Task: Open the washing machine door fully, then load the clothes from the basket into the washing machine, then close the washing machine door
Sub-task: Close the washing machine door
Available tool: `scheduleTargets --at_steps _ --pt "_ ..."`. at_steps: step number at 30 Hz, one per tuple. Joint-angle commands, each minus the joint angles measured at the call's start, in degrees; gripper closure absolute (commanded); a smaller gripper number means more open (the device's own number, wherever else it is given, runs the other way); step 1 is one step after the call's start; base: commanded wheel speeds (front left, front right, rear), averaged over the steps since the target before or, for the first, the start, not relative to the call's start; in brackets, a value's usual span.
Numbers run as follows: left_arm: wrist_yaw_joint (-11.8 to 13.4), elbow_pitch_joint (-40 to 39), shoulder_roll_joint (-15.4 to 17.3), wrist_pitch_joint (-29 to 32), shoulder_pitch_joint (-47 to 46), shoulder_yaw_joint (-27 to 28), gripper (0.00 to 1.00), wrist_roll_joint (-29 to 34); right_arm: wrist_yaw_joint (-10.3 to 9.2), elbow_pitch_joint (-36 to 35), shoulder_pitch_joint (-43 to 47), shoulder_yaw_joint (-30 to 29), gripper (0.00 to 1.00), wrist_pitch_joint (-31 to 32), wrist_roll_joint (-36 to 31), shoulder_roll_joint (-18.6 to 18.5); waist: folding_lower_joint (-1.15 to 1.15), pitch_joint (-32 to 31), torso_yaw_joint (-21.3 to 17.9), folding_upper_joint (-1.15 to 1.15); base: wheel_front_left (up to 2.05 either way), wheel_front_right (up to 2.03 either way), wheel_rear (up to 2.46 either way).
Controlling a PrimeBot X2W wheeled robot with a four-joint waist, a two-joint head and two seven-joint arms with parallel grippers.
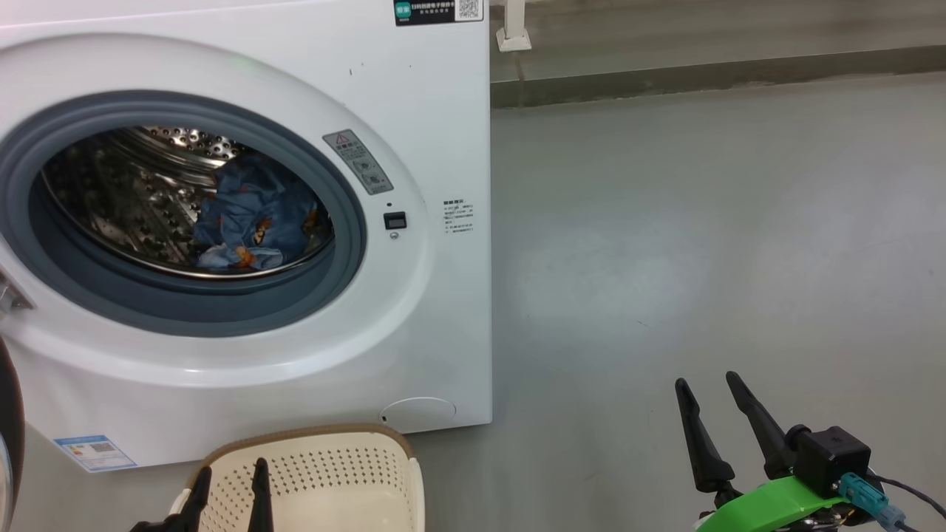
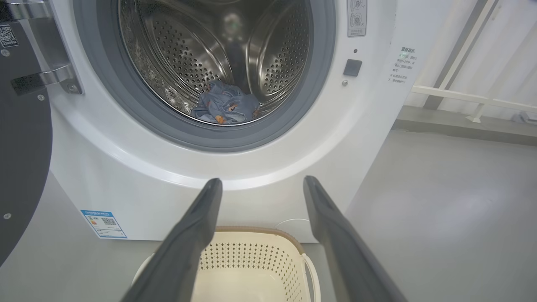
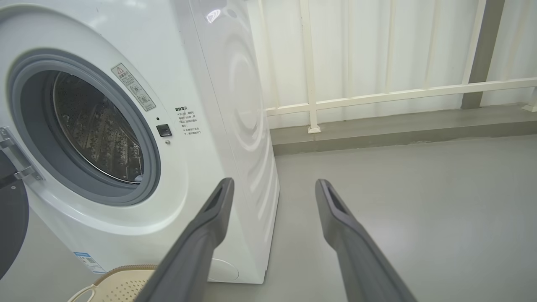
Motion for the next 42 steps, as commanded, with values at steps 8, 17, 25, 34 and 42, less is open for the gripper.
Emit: scheduleTargets --at_steps 8,17,25,34,42 --pt "-0.15 -0.8 0.32 -0.36 -2.19 1.92 0.0 -0.12 0.09 -1.47 -1.5 1.57 0.0 -0.43 0.15 -0.09 0.0 0.6 0.14 0.0 -0.43 0.43 0.0" --pt "-0.44 -0.58 0.32 -0.36 -2.47 1.69 0.0 0.1 0.09 -1.63 -1.53 1.38 0.0 -0.43 0.22 -0.09 0.0 1.41 0.31 0.0 -1.49 1.49 0.0" --pt "0.06 -1.47 0.32 -0.36 -2.65 2.14 0.0 -0.41 0.09 -1.28 -1.63 1.32 0.0 -0.43 0.32 -0.09 0.0 1.57 0.66 0.0 -2.04 2.04 0.0" --pt "0.43 -1.8 0.32 -0.36 -2.92 2.7 0.0 0.41 0.09 -1.01 -1.96 1.49 0.0 -0.43 0.6 -0.09 0.0 1.71 0.77 0.0 -1.07 1.07 0.0" --pt "0.77 -2.07 0.32 -0.36 -2.84 2.66 0.0 0.73 0.09 -0.96 -1.98 1.58 0.0 -0.43 0.73 -0.09 0.0 1.55 0.61 0.0 -0.09 0.09 0.0"
